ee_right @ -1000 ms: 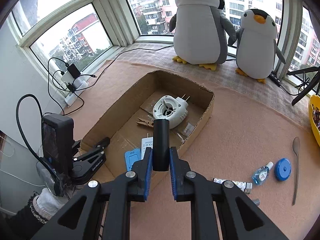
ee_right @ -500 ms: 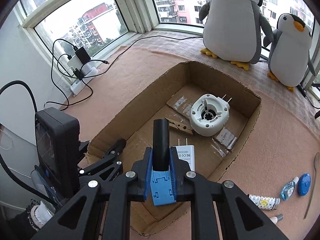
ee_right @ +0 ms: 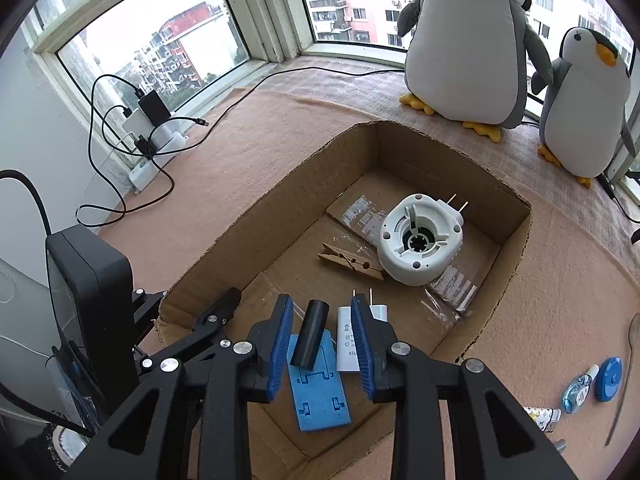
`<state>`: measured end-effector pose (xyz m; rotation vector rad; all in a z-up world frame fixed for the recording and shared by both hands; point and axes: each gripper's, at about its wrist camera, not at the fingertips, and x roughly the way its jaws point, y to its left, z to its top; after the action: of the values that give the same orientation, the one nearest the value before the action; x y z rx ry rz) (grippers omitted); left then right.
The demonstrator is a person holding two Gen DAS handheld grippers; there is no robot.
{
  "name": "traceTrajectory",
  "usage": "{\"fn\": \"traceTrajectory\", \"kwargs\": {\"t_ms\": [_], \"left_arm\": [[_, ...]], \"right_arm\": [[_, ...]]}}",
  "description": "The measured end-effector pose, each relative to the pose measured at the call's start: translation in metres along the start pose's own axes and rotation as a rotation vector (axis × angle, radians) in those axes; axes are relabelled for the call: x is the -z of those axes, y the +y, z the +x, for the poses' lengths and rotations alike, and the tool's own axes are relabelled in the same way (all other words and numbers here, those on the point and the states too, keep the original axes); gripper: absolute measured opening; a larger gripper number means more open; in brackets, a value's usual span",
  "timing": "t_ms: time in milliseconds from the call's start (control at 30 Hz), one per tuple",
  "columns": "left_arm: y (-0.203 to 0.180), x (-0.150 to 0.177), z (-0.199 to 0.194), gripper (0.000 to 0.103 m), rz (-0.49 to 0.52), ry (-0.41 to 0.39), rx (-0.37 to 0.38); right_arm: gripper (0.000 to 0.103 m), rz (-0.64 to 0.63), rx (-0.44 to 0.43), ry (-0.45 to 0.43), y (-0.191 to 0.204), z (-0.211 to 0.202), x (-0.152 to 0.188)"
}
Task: Organize rigid objects
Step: 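Carry the black cylinder into the box and release it, then move the right gripper to the blue round tape measure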
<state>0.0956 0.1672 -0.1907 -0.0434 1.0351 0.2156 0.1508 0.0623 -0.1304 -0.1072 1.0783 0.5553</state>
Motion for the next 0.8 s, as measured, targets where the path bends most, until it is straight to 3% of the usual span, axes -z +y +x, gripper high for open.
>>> {"fn": "traceTrajectory", "kwargs": {"t_ms": [433,800], "left_arm": [[0.000,0.000,0.000,0.027,0.006,0.000,-0.006],[-0.001,0.000,-0.001,0.027,0.014,0.000,-0.015]], "right_arm": [[0.028,0.039,-0.001,-0.021,-0.015,-0.016,0.008],[0.033,0.124,0.035,-0.064,-0.059,-0.046,0.027]]}}
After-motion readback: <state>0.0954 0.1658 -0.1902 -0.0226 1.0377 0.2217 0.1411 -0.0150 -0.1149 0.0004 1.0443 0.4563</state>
